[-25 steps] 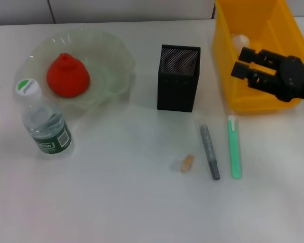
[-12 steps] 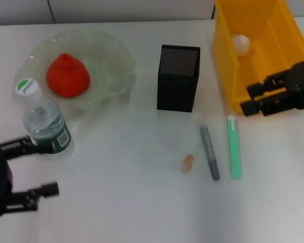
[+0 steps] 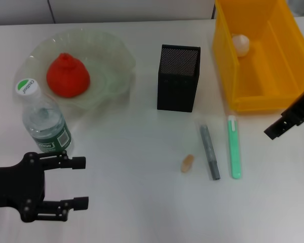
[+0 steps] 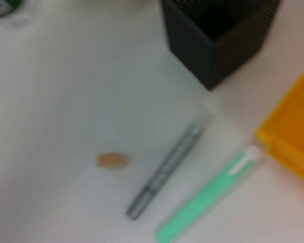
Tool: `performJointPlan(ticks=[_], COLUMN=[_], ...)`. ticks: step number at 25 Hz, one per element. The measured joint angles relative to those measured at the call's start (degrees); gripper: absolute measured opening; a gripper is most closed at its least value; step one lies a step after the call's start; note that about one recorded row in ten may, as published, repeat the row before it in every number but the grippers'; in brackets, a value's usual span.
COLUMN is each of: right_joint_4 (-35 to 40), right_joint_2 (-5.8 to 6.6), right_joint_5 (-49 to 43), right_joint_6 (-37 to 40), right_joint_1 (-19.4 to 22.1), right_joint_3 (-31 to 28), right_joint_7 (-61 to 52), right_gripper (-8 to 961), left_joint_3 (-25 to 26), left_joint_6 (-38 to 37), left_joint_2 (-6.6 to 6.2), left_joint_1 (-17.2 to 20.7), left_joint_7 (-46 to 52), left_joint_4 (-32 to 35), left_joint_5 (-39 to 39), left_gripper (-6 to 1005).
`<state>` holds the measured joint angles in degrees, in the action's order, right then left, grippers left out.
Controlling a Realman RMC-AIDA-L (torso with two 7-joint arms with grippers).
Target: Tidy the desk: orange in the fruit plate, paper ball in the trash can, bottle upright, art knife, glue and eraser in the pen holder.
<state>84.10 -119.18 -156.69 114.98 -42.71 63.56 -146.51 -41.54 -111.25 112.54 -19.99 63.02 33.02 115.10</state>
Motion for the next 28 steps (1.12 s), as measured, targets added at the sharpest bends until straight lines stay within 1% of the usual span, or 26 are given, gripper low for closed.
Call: performJointPlan(ticks=[1,3,4,5,9,14,17,20,25,28], right_joint_4=[-0.88,-3.33,-5.66,-5.66,-11.62,-17.27,-19.22,-20.15,-21.12,-21.54], right_joint_2=[-0.37,-0.45,-0.44,-0.44,-0.57,-0.59,-0.59,-0.58,-0.53,-0.46], right_joint_5=[-1.31,-1.84,-1.84,-1.84,-1.77,0.33,2.93,3.66,3.62,3.55], right_joint_6=[-1.66,-5.74,-9.16,-9.16,-16.69,-23.66,-26.53,-28.17,-29.13,-29.23], right_joint_1=[-0.01,0.22,0.46,0.46,0.53,0.52,0.58,0.59,0.26,0.00], right_joint_3=[1.18,4.09,6.32,6.32,9.16,12.71,13.65,14.84,16.12,16.17], right_joint_7=[-1.13,-4.45,-7.01,-7.01,-10.66,-13.46,-13.59,-13.59,-13.64,-13.65], right_gripper=[641,641,640,640,639,639,638,626,412,396], left_joint_3=[-0.02,-0.07,-0.06,-0.06,-0.16,-0.19,-0.21,-0.21,-0.20,-0.30], left_joint_6=[0.62,1.55,1.82,1.82,2.00,2.25,2.52,2.83,3.75,4.61], left_joint_2=[0.13,0.46,0.72,0.72,1.17,1.20,1.19,1.22,1.41,1.57], left_joint_1=[-0.13,-0.25,-0.26,-0.26,-0.32,0.00,0.03,0.03,0.07,0.07], left_joint_7=[0.00,0.01,0.02,0.02,0.03,-0.36,-0.42,-0.29,-0.21,-0.15], left_joint_4=[-0.10,-0.22,-0.25,-0.25,-0.24,-0.26,-0.26,-0.26,-0.24,-0.23], left_joint_5=[0.15,0.57,0.91,0.91,1.11,1.25,1.27,1.28,1.27,1.35], left_gripper=[797,797,797,797,797,797,797,797,797,797])
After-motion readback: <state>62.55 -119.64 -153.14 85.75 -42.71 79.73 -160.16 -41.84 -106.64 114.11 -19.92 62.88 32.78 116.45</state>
